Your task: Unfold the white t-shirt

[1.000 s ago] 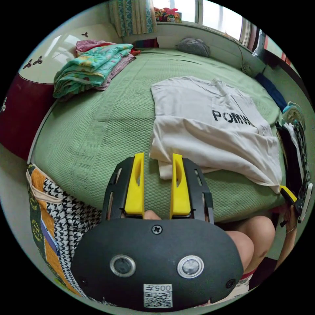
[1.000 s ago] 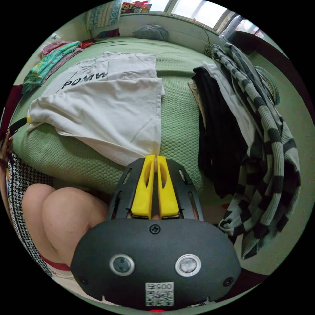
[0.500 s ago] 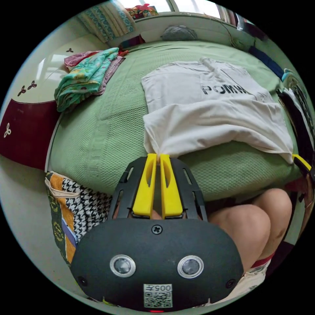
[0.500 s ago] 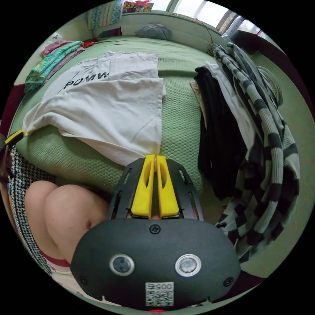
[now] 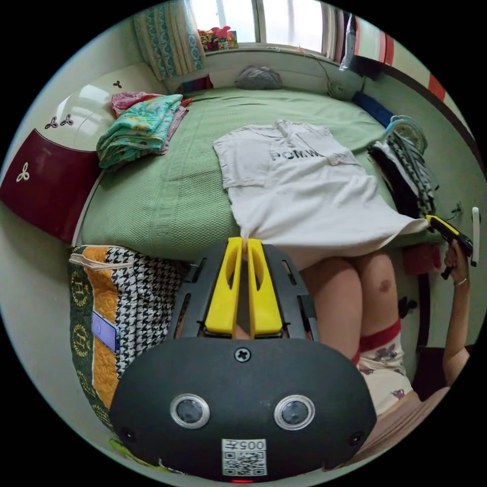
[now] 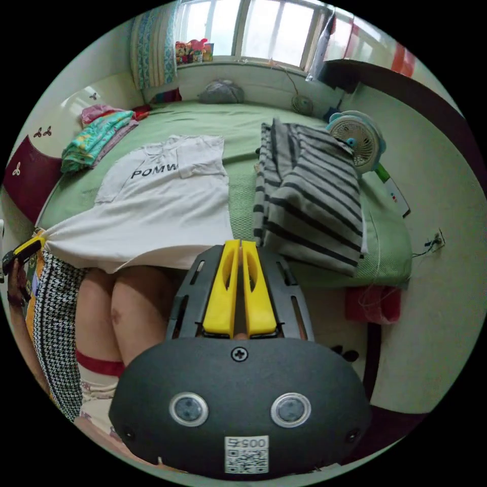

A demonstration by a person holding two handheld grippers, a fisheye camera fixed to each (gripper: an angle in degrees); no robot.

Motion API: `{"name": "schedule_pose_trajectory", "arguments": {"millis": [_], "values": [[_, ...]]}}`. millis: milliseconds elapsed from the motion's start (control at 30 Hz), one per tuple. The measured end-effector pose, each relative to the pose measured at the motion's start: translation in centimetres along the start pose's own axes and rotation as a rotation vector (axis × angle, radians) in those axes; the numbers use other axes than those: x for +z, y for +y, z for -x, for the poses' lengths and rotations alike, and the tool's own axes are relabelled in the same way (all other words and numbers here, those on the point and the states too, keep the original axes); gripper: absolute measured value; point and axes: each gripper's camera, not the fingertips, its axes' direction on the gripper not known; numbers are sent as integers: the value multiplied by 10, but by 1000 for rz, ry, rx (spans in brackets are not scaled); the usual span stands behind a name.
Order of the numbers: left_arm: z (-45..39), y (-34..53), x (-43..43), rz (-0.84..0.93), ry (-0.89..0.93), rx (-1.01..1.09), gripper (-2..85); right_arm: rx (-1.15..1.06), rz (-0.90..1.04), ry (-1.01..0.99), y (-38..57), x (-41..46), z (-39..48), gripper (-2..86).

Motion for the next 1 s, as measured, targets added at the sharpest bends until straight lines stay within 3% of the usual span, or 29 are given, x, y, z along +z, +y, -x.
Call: {"name": "schedule_pose_trajectory", "arguments": {"millis": [267, 400, 500, 567, 1000], "values": [[-6, 51, -40, -2, -17, 28, 7, 44, -97, -93, 65, -73, -29, -16], [11, 64, -11, 97, 10, -62, 4, 29, -28, -105, 79, -60, -28, -16], [22, 73, 2, 141, -69, -122, 0, 28, 58, -125, 89, -40, -26, -16], [29, 76, 7, 160, -87, -150, -2, 42, 88, -48, 95, -28, -26, -15], [-3, -7, 55, 123, -3, -30, 9, -103, 133, -131, 44, 7, 34, -3]]}}
